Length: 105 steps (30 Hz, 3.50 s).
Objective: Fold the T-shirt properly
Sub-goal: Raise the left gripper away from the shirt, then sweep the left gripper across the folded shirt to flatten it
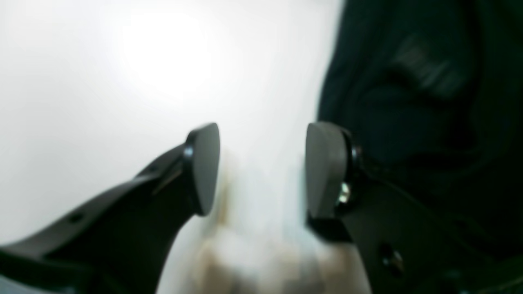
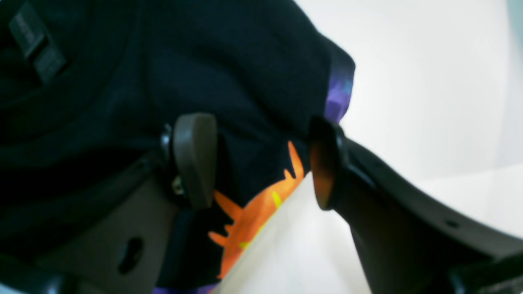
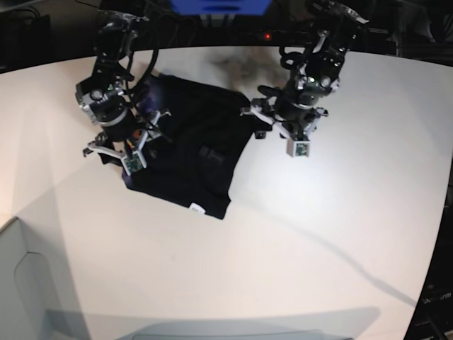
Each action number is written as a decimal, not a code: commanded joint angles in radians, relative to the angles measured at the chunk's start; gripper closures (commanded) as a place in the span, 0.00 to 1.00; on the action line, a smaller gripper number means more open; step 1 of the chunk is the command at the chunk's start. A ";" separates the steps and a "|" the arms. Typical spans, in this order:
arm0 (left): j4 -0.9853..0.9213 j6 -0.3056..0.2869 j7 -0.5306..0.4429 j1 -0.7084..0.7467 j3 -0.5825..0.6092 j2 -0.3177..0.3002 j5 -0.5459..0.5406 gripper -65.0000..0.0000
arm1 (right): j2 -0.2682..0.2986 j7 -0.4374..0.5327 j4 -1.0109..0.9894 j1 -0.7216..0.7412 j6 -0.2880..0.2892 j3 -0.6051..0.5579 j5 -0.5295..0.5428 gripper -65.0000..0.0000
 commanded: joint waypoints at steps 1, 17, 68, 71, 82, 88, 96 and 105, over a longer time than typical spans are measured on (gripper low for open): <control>0.052 -0.002 -0.007 -0.003 -0.029 -0.003 0.001 0.50 | -0.005 0.021 0.029 0.011 -0.004 -0.002 0.010 0.44; 0.000 -0.004 -0.002 0.112 -0.675 -0.060 -0.366 0.49 | -0.007 0.011 0.175 -0.051 -0.004 -0.002 0.010 0.44; -0.309 -0.001 -0.015 -0.292 -0.052 0.091 -0.507 0.49 | -0.007 0.013 0.158 -0.023 -0.004 0.202 0.010 0.33; -0.350 -0.001 -0.015 -0.319 0.005 0.097 -0.506 0.49 | -0.007 0.013 0.158 -0.028 -0.004 0.202 0.010 0.31; -0.456 -0.004 -0.015 -0.381 0.219 0.094 -0.501 0.84 | -0.007 0.011 0.161 -0.018 -0.004 0.205 0.010 0.31; -0.626 -0.004 -0.002 -0.574 0.431 0.086 -0.467 1.00 | -0.007 0.011 0.161 0.008 -0.004 0.236 0.010 0.32; -0.741 -0.246 -0.016 -0.873 0.879 0.144 -0.223 1.00 | -0.007 0.011 0.160 0.137 -0.004 0.424 0.010 0.32; -0.922 -0.527 -0.018 -0.930 0.921 0.428 0.292 1.00 | -0.007 0.011 0.157 0.195 -0.004 0.595 0.010 0.32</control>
